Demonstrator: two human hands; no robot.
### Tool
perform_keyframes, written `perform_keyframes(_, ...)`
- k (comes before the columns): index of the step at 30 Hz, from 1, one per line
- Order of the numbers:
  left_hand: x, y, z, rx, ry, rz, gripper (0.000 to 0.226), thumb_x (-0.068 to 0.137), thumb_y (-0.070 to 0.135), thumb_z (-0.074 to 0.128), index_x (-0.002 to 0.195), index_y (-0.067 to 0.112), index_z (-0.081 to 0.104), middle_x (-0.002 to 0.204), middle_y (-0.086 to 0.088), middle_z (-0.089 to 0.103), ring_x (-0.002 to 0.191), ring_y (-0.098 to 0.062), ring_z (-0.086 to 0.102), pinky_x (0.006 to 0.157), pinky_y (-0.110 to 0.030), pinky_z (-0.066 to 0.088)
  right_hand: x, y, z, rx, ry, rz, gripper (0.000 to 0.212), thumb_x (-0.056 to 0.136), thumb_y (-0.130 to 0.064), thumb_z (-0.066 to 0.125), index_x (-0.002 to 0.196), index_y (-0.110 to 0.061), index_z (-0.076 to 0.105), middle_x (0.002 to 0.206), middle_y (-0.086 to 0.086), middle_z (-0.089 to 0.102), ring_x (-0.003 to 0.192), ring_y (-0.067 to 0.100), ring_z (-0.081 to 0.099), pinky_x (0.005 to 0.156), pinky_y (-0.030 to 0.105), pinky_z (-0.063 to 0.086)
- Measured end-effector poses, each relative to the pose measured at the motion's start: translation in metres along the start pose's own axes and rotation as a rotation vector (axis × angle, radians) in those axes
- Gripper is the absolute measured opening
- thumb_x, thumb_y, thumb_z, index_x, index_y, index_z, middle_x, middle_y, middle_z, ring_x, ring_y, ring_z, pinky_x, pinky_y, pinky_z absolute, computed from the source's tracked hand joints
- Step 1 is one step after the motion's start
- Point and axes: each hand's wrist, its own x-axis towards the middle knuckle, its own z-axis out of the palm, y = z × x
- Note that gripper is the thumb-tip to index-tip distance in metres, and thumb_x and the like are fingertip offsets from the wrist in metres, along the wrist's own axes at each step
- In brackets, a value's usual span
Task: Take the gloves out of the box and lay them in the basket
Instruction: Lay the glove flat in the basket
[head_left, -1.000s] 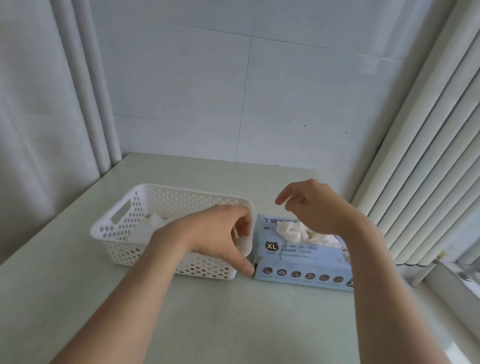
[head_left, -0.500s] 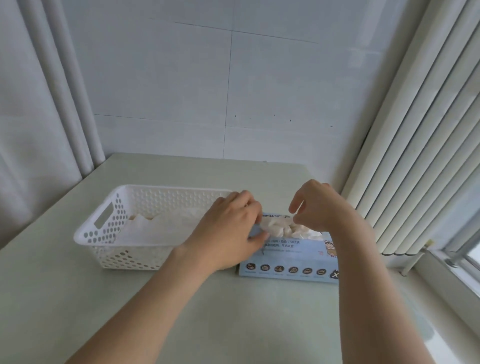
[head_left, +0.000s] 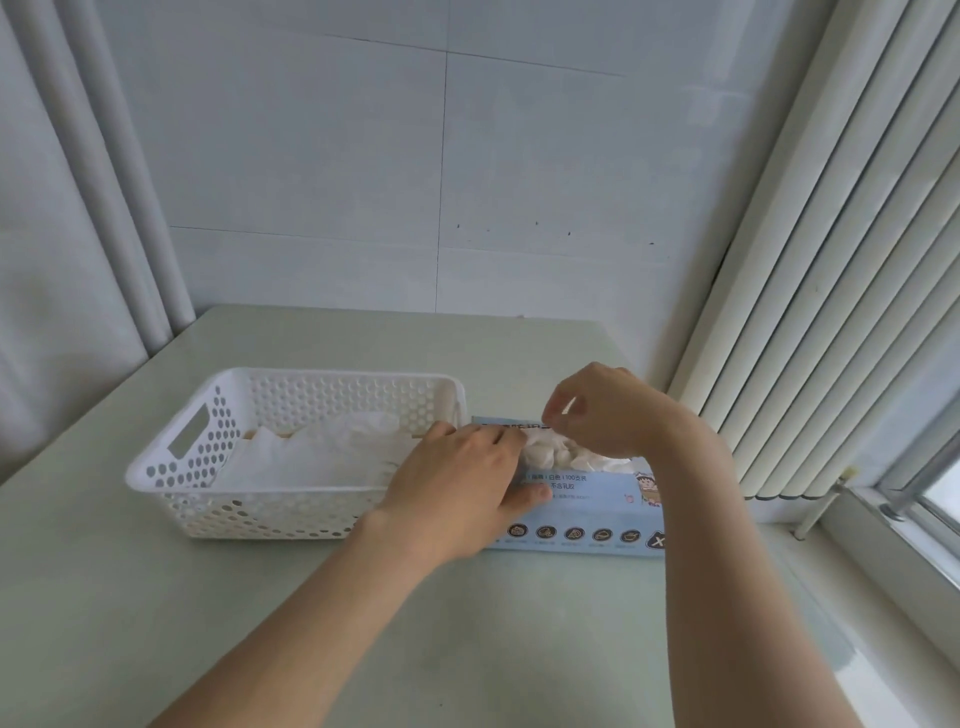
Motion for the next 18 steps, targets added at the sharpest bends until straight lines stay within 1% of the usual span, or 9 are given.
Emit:
perform_keyframes(1,0.0,-0.001,0.0,-0.01,-0.007,-0.004,0.06,0.102,0.07,0.035,0.141,0.026,0.049,0.13,0.007,0.064,0.12,-0.019,0.06,0.103,-0.04,0.041,-0.002,0.0,-0.002,0.022,-0.051,-0.008,0.029,0.093,-0.011,0.062,0.107,-0.031,0.079,0.098,-0.009,0.076,0.09,0.008,0.071,0.081,0.03,0.059)
perform_keyframes(3,0.0,-0.001,-0.001,-0.033,-0.025,-0.015,0.064,0.098,0.076,0.036,0.138,0.028,0.051,0.128,0.009,0.065,0.119,-0.018,0.06,0.103,-0.041,0.042,-0.005,-0.001,-0.003,0.035,-0.097,-0.035,0.031,0.087,-0.013,0.068,0.102,-0.036,0.08,0.097,-0.013,0.077,0.09,0.001,0.071,0.084,0.027,0.058)
perform_keyframes(6,0.0,0.0,-0.004,-0.052,-0.042,-0.033,0.065,0.093,0.081,0.042,0.126,0.026,0.049,0.121,0.01,0.065,0.114,-0.018,0.062,0.101,-0.041,0.045,-0.001,0.002,0.0,0.071,-0.027,-0.084,0.01,0.088,-0.023,0.079,0.089,-0.032,0.083,0.086,-0.013,0.079,0.085,0.001,0.073,0.085,0.031,0.062)
perform_keyframes(8,0.0,0.001,-0.004,-0.061,-0.036,-0.049,0.065,0.091,0.083,0.045,0.122,0.025,0.045,0.116,0.008,0.065,0.109,-0.019,0.063,0.098,-0.041,0.046,0.001,0.003,0.001,0.102,0.035,-0.095,0.004,0.093,-0.028,0.078,0.092,-0.027,0.082,0.088,-0.011,0.079,0.085,0.005,0.074,0.084,0.031,0.062)
perform_keyframes(11,0.001,0.001,-0.002,-0.067,-0.019,-0.065,0.073,0.089,0.084,0.046,0.131,0.024,0.042,0.113,0.007,0.067,0.107,-0.02,0.065,0.095,-0.04,0.047,0.004,0.003,0.001,0.082,0.121,-0.116,0.012,0.101,-0.028,0.069,0.105,-0.019,0.077,0.1,-0.007,0.074,0.095,0.012,0.068,0.078,0.022,0.052)
perform_keyframes(13,0.003,0.0,-0.001,-0.074,-0.018,-0.067,0.078,0.089,0.084,0.046,0.141,0.026,0.039,0.12,0.007,0.067,0.113,-0.02,0.064,0.097,-0.039,0.046,0.005,0.0,0.0,0.11,0.198,-0.119,0.015,0.104,-0.028,0.064,0.109,-0.016,0.073,0.102,-0.005,0.072,0.097,0.015,0.064,0.076,0.023,0.045)
perform_keyframes(15,0.003,0.0,-0.001,-0.088,-0.025,-0.053,0.075,0.091,0.082,0.045,0.145,0.031,0.04,0.133,0.01,0.064,0.123,-0.018,0.061,0.102,-0.041,0.045,0.005,-0.003,-0.002,0.16,0.248,-0.121,0.018,0.106,-0.029,0.061,0.107,-0.015,0.073,0.098,-0.004,0.072,0.092,0.014,0.064,0.075,0.022,0.045)
perform_keyframes(17,0.002,-0.001,0.0,-0.087,-0.036,-0.037,0.069,0.092,0.081,0.043,0.145,0.037,0.042,0.142,0.013,0.059,0.13,-0.016,0.056,0.106,-0.042,0.043,0.005,-0.004,-0.004,0.213,0.276,-0.114,0.025,0.107,-0.029,0.058,0.094,-0.012,0.07,0.087,0.0,0.071,0.079,0.013,0.061,0.065,0.018,0.043)
perform_keyframes(18,0.002,-0.001,0.0,-0.084,-0.048,-0.036,0.068,0.093,0.081,0.041,0.146,0.039,0.043,0.143,0.013,0.057,0.131,-0.016,0.054,0.107,-0.042,0.043,0.005,-0.005,-0.004,0.23,0.296,-0.116,0.032,0.108,-0.029,0.055,0.085,-0.008,0.065,0.08,0.004,0.067,0.07,0.015,0.054,0.06,0.02,0.039)
